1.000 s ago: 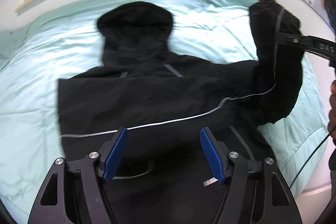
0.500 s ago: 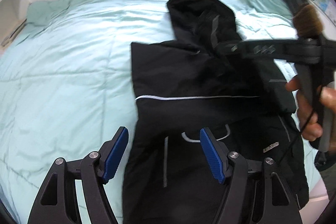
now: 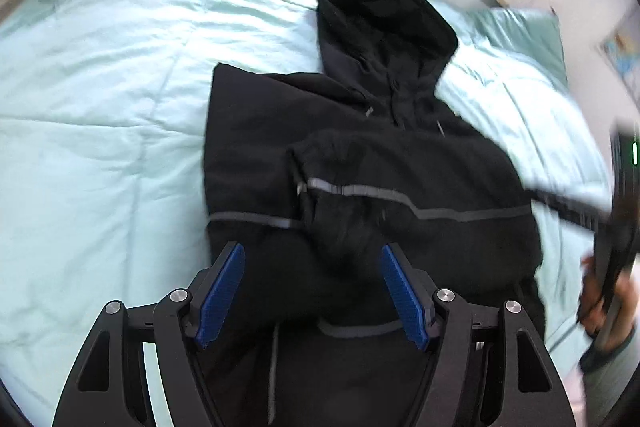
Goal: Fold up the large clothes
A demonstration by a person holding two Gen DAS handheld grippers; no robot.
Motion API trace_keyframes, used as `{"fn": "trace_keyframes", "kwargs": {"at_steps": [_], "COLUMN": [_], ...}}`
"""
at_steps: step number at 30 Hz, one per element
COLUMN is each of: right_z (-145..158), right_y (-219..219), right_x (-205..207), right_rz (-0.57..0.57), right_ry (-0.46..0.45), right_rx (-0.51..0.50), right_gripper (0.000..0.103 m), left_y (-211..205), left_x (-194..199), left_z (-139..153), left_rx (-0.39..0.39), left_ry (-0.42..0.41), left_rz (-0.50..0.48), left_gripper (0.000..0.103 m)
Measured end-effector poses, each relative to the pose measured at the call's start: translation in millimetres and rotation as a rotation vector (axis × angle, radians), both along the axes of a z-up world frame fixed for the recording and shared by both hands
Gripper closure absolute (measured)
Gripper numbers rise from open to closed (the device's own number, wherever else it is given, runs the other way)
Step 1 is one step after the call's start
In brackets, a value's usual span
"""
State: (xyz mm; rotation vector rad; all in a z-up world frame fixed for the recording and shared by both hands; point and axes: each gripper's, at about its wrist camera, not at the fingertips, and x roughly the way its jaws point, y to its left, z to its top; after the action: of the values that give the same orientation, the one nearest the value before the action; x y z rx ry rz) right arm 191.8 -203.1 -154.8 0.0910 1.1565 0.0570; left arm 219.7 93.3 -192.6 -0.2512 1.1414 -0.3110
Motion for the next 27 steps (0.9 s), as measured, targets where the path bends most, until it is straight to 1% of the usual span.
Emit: {"fn": "trace_keyframes", "kwargs": {"at_steps": [1,3,6,7,8,9,11,12,15,17,18,20,21,22,24,25,27], "right_z": [-6,-22,-40,-44,-46,-46,-46,-43,-27,-26,-30,-41,-50,-63,-86,-94,-101], "right_y": [-15,-38,-47,-46,-44,-40,-37,-37,-39,-39,-37,-31,-25,-21,-15,-13,-7], "right_x": [-4,-10,-18,-22,-24,-25,-26,-26,-24,-16,-12,-5,0,5,12,13,13], "right_rz": [-0.03,-0.072,-0.078,-0.068,-0.057,-0.046,-0.038,-0.042,-0.057,-0.066,-0.066,-0.062,-0.057,-0.054,-0.057,-0.053,-0.037], "right_ry": [0.016,0.052,0.08,0.081,0.078,0.074,0.071,0.066,0.029,0.026,0.032,0.047,0.059,0.081,0.115,0.123,0.112], "right_rx": [0.009,0.021,0.009,0.003,-0.011,-0.03,-0.054,-0.054,-0.035,-0.017,-0.004,0.008,0.008,0.001,-0.032,-0.045,-0.088], "right_gripper": [0.054,0.054,0.054,0.054,0.054,0.054,0.054,0.054,0.054,0.053,0.053,0.053,0.053,0.05,0.046,0.044,0.044], "left_y": [-1,-3,-8,-11,-13,-16,-23,-24,-6,10,19,30,36,39,40,40,38], "left_x": [9,27,42,45,46,48,49,47,42,42,45,47,49,51,47,44,42], "left_z": [-7,-23,-45,-48,-48,-47,-32,-16,34,48,45,24,6,-21,-63,-71,-73], "left_rx": [-0.029,-0.056,-0.04,-0.056,-0.082,-0.099,-0.092,-0.099,-0.154,-0.167,-0.147,-0.094,-0.071,-0.041,-0.002,-0.008,-0.006], "left_ry": [0.015,0.065,0.11,0.102,0.081,0.079,0.032,-0.011,-0.127,-0.155,-0.139,-0.074,-0.021,0.054,0.137,0.13,0.111], "left_rz": [0.013,0.031,0.05,0.05,0.041,0.028,0.021,0.02,0.052,0.062,0.069,0.084,0.093,0.104,0.11,0.116,0.127], "left_gripper": [0.031,0.031,0.031,0.042,0.058,0.086,0.087,0.088,0.088,0.088,0.087,0.087,0.086,0.084,0.079,0.078,0.077]}}
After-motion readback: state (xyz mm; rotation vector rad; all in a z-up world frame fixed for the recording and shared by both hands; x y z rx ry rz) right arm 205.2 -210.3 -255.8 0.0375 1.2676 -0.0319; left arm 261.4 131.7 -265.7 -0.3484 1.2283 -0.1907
